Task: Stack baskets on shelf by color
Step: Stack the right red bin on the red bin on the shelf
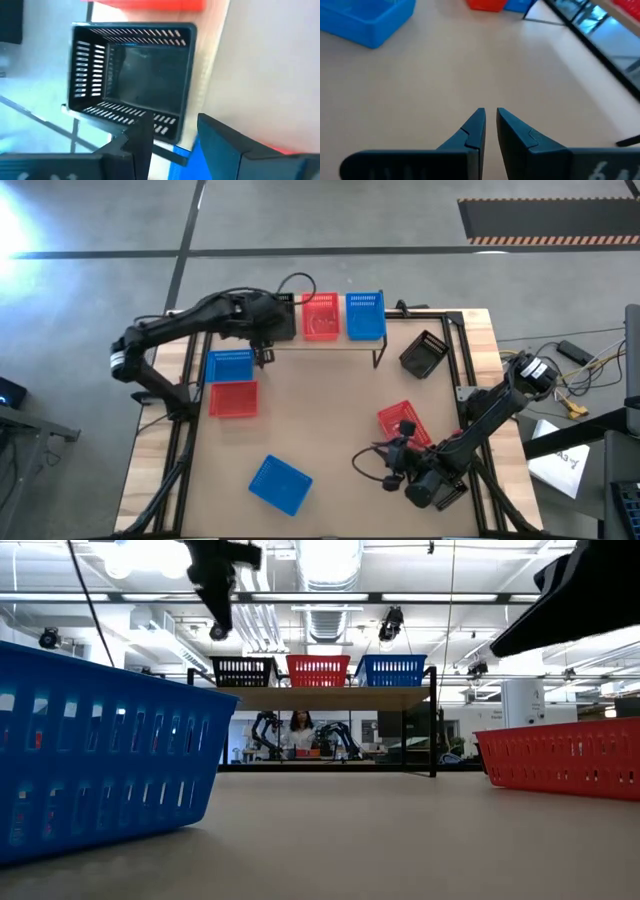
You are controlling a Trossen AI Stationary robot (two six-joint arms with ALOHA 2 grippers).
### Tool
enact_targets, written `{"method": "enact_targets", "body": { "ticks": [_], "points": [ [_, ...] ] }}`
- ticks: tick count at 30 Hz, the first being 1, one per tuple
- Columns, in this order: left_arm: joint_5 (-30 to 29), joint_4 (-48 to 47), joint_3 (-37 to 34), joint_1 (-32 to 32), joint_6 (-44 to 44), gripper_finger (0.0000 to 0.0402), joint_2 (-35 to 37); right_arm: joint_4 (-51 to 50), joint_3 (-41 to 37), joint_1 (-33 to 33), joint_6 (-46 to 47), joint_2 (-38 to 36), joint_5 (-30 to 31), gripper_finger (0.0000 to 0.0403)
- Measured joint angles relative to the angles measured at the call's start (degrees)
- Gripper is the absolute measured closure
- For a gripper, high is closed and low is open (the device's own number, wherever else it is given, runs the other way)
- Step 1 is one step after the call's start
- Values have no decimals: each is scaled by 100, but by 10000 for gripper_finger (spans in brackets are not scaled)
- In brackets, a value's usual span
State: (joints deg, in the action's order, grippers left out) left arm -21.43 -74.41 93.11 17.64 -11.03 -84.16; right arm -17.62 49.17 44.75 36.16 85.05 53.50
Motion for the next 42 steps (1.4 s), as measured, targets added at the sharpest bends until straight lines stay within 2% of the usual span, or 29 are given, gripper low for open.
{"method": "enact_targets", "body": {
  "ticks": [6, 12, 17, 23, 28, 35, 42],
  "points": [
    [-1, 449, -539, -780, 855, 265, 745, -494, 36, 37, 111, -786, -708, 364],
    [-2, 2252, -1931, -1902, 1204, 265, 1374, -2190, 395, 39, 972, -1461, -1966, 357],
    [2, 4029, -3104, -2730, 1240, 265, 1585, -3179, 498, 39, 1181, -1531, -2871, 313],
    [0, 5891, -4094, -3420, 1482, 265, 1521, -3131, 485, 37, 712, -1196, -3676, 246],
    [-6, 7021, -4726, -3718, 1808, 265, 1476, -3144, 483, 35, 496, -809, -3747, 234],
    [-38, 8519, -5321, -3826, 1819, 265, 1338, -3253, 483, -213, 277, -363, -3703, 268],
    [-52, 8626, -5351, -3828, 1799, 265, 1208, -3543, 483, -628, 206, -275, -3812, 322]
  ]
}}
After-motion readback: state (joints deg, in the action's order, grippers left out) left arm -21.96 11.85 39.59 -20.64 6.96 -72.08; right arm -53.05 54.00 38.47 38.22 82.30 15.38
